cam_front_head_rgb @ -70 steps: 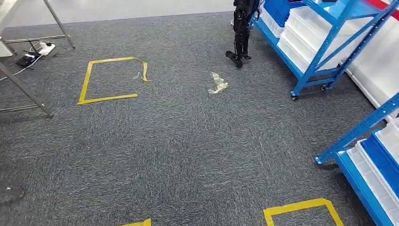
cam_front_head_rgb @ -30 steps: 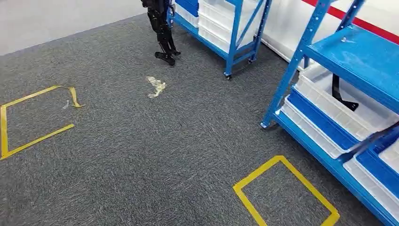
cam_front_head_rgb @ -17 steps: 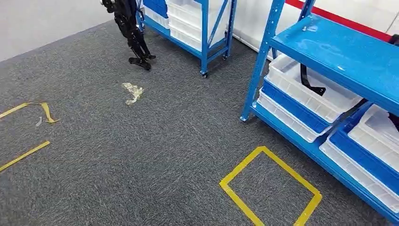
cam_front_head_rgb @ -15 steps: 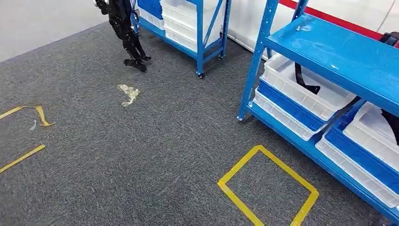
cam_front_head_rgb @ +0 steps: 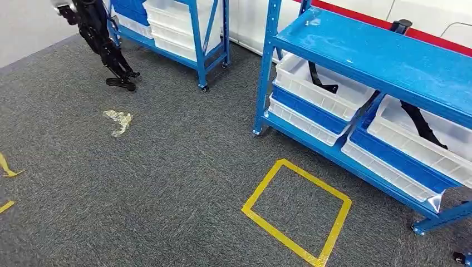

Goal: Take the parts from the cabinet and place them on the table.

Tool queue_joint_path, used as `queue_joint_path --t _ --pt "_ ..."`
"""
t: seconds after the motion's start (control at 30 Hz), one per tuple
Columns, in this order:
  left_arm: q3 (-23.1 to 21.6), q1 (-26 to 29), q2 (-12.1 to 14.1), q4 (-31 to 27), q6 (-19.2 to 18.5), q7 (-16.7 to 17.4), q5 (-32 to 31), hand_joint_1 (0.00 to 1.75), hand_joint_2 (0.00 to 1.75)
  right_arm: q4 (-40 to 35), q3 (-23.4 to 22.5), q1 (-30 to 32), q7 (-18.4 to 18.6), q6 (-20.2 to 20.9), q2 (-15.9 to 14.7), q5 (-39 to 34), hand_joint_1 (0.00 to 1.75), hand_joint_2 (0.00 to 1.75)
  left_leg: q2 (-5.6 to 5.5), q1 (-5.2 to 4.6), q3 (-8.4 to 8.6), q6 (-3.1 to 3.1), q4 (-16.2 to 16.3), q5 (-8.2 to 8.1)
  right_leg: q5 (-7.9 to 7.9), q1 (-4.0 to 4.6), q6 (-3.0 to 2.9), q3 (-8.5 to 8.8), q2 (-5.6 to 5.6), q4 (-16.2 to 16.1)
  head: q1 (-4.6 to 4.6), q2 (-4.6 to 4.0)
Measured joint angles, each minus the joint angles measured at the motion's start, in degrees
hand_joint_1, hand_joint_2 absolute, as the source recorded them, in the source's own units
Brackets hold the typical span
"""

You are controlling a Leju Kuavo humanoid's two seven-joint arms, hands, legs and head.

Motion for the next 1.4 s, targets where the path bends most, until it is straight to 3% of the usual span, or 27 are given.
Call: queue_joint_path --t 0.07,0.1,0.17,0.2,0.27,0.3,0.37,0.43,0.47,0.5,0.57,0.67,0.7,0.73,0.83,0.87,0.9,0.93,0.97,1.0,1.1,1.13,1.2,1.23,1.3,1.37,1.4 --pt "0.02 -0.26 -0.07 0.00 0.00 -0.07 -0.26 0.00 0.00 0.00 0.13 -0.01 -0.11 0.00 -0.22 -0.20 0.00 0.00 0.93 0.27 0.50 -0.46 -0.35 0.02 0.02 0.34 -0.48 -0.48 0.90 -0.05 0.09 0.00" --pt "0.04 -0.36 -0.09 0.00 -0.02 -0.09 -0.26 0.00 0.00 0.00 0.15 -0.16 -0.15 0.00 -0.33 -0.20 0.00 0.00 0.70 0.59 0.56 -1.05 -0.21 -0.44 0.29 -0.62 -1.16 0.06 1.57 -0.39 0.11 0.00" --pt "0.09 -0.46 -0.09 0.00 -0.07 -0.11 -0.35 0.00 0.00 0.02 0.20 0.03 -0.20 0.00 -0.46 -0.26 0.00 0.00 -3.36 0.84 -0.43 -1.39 2.68 -2.71 0.30 -0.82 -1.68 0.15 2.43 -0.42 -0.28 0.00" --pt "0.11 -0.40 -0.09 0.00 -0.07 -0.11 -0.39 0.00 0.00 0.04 0.22 -0.06 -0.26 0.00 -0.48 -0.28 0.00 0.00 -4.70 0.85 -2.33 -1.38 6.72 -5.08 0.34 -0.71 -2.33 0.08 2.92 -0.42 -0.39 0.00" --pt "0.15 -0.17 -0.15 0.00 -0.07 -0.11 -0.39 0.00 0.00 0.04 0.22 -0.16 -0.35 0.02 -0.44 -0.31 0.00 0.00 -5.56 0.86 -6.40 -1.43 14.86 -8.52 0.39 -0.47 -2.61 -0.03 4.14 -0.41 -0.39 0.00" --pt "0.17 -0.08 -0.15 0.00 -0.09 -0.11 -0.39 0.00 0.00 0.04 0.24 -0.08 -0.37 0.04 -0.44 -0.31 0.00 0.00 -5.65 0.86 -8.03 -1.43 17.68 -9.10 0.40 -0.35 -2.61 -0.02 4.81 -0.40 -0.41 0.00" --pt "0.20 -0.04 -0.13 0.00 -0.09 -0.18 -0.42 0.00 0.00 0.04 0.24 0.12 -0.37 0.04 -0.48 -0.48 0.00 0.00 -5.72 0.88 -8.19 -1.29 16.64 -6.76 0.40 -0.29 -2.60 0.12 6.16 -0.37 -0.39 0.00" --pt "0.22 -0.05 -0.11 0.00 -0.24 -0.70 -0.78 0.00 0.00 0.04 0.24 0.19 -0.55 0.04 -0.50 -0.98 0.00 0.00 -6.18 0.97 -4.89 -1.04 9.05 -1.82 0.43 -0.31 -2.54 0.39 7.51 -0.36 -0.41 0.00" --pt "0.20 -0.06 -0.07 0.00 -0.42 -0.96 -1.14 0.00 0.00 0.04 0.24 0.25 -0.72 0.04 -0.48 -1.14 0.00 0.00 -7.32 1.17 -2.77 -0.95 4.46 0.45 0.44 -0.33 -2.48 0.49 8.12 -0.36 -0.41 0.00" --pt "0.20 -0.07 0.02 0.00 -0.83 -1.14 -1.36 0.00 0.00 0.04 0.22 0.26 -1.02 -0.02 -0.46 -1.51 0.00 0.00 -10.25 1.29 -1.80 -0.93 1.35 0.57 0.50 0.08 -2.21 0.31 8.69 -0.22 -0.37 0.00" --pt "0.09 -0.08 0.04 0.00 -1.22 -1.14 -1.79 0.00 0.00 0.04 0.20 0.35 -1.44 -0.24 -0.44 -1.86 0.00 0.00 -9.31 1.12 -1.87 -0.88 0.85 0.58 0.66 0.21 -1.65 -0.16 9.44 -0.25 -0.30 0.00" --pt "0.00 -0.25 0.11 0.00 -1.35 -1.03 -2.29 0.00 0.00 0.04 0.15 1.23 -1.90 -0.50 -0.52 -2.03 0.00 0.00 -7.75 0.82 -1.70 0.43 0.29 1.18 0.97 0.16 -0.38 -1.02 10.78 -0.49 -0.33 0.00" --pt "-0.06 -0.38 0.11 0.00 -1.38 -0.90 -2.38 0.00 0.00 0.04 0.13 1.42 -1.92 -0.50 -0.59 -2.06 0.00 0.00 -7.02 0.91 -1.26 0.85 0.02 1.48 0.28 -0.08 -0.54 -1.45 8.22 0.82 -0.32 0.00" --pt "-0.28 -0.33 0.15 0.00 -1.51 -0.54 -2.62 0.00 0.00 0.04 0.11 1.27 -1.99 -0.52 -0.55 -2.08 0.00 0.00 -5.93 0.84 -1.42 1.37 -0.02 1.57 -2.88 0.23 -1.16 -4.16 5.39 6.23 0.11 0.00" --pt "-0.55 -0.21 0.15 0.00 -1.88 0.50 -3.14 0.00 0.00 0.04 0.04 1.35 -2.01 -0.61 -0.50 -2.41 0.00 0.00 -3.71 0.64 -1.62 1.43 0.03 1.50 -6.95 0.08 -1.12 -9.31 4.47 17.39 0.22 0.00" --pt "-0.63 -0.23 0.13 0.00 -1.88 0.79 -3.39 0.00 0.00 0.04 0.04 1.57 -2.03 -0.66 -0.53 -2.56 0.00 0.00 -2.94 0.65 -1.63 1.41 0.03 1.44 -6.58 -0.02 -0.60 -9.24 4.29 17.35 0.16 0.00" --pt "-0.77 -0.27 0.11 0.00 -1.90 1.09 -3.41 0.00 0.00 0.07 0.00 1.88 -2.05 -0.70 -0.61 -2.62 0.00 0.00 -2.37 0.73 -1.57 1.26 0.06 1.34 -5.15 -0.20 0.12 -7.36 4.02 14.10 0.27 0.00" --pt "-0.96 -0.28 0.07 0.00 -1.97 1.27 -3.43 0.00 0.00 0.07 -0.02 2.03 -2.10 -0.77 -0.79 -2.67 0.00 0.00 -1.73 0.80 -1.42 1.02 0.10 1.18 -2.95 -0.42 0.89 -4.08 3.31 7.97 0.24 0.00" --pt "-1.09 -0.29 0.07 0.00 -2.03 1.36 -3.45 0.00 0.00 0.07 -0.02 2.01 -2.12 -0.85 -0.90 -2.71 0.00 0.00 -1.15 0.80 -1.19 0.66 0.20 0.94 -1.17 -0.51 1.44 -0.76 1.25 2.00 0.29 0.00" --pt "-1.12 -0.29 0.13 0.00 -2.05 1.49 -3.45 0.00 0.00 0.04 -0.04 1.80 -2.19 -0.87 -0.59 -2.75 0.00 0.00 -0.55 0.16 -1.08 0.03 0.33 0.49 -0.65 -0.21 0.88 0.32 -1.18 0.47 0.31 0.00" --pt "-1.16 -0.53 0.11 0.00 -2.08 1.51 -3.41 0.00 0.00 0.07 -0.09 1.91 -2.29 -1.01 -0.74 -2.78 0.00 0.00 0.95 0.29 -0.19 -0.68 0.09 0.17 -0.47 0.13 -0.68 0.08 0.95 0.39 -0.08 0.00" --pt "-1.18 -0.66 0.07 0.00 -2.08 1.51 -3.37 0.00 0.00 0.07 -0.11 1.90 -2.29 -1.01 -0.83 -2.84 0.00 0.00 1.44 0.53 -0.01 -1.08 0.11 -0.12 -0.34 -0.35 -1.31 0.26 1.79 0.18 -0.06 0.00" --pt "-1.22 -0.78 0.04 0.00 -2.05 1.49 -3.37 0.00 0.00 0.07 -0.17 2.04 -2.32 -1.01 -0.83 -2.89 0.00 0.00 -1.86 0.91 -0.43 -1.57 1.54 -1.43 -0.24 -0.78 -1.63 0.31 2.55 0.09 -0.26 0.00" --pt "-1.22 -0.76 0.02 0.00 -2.03 1.46 -3.37 0.00 0.00 0.07 -0.24 1.96 -2.29 -1.03 -0.88 -2.84 0.00 0.00 -4.13 0.97 -2.24 -1.62 5.57 -4.14 -0.17 -0.67 -2.47 0.27 3.09 0.09 -0.36 0.00" --pt "-1.22 -0.57 -0.04 0.00 -2.03 1.51 -3.30 0.00 0.00 0.07 -0.30 1.83 -2.30 -1.03 -0.83 -2.75 0.00 0.00 -5.44 0.99 -7.00 -1.74 15.17 -8.32 -0.05 -0.41 -2.87 0.11 4.62 0.12 -0.45 0.00" --pt "-1.22 -0.55 -0.04 0.00 -2.03 1.51 -3.23 0.00 0.00 0.07 -0.35 1.95 -2.29 -1.03 -0.81 -2.75 0.00 0.00 -5.59 0.98 -8.67 -1.69 17.87 -8.50 -0.05 -0.25 -2.87 0.14 5.46 0.13 -0.46 0.00" --pt "-1.22 -0.55 -0.02 0.00 -1.88 1.53 -2.99 0.00 0.00 0.07 -0.39 2.11 -2.29 -1.03 -0.87 -2.75 0.00 0.00 -5.64 1.00 -8.04 -1.49 15.42 -5.64 -0.04 -0.21 -2.86 0.27 6.66 0.16 -0.46 0.00"
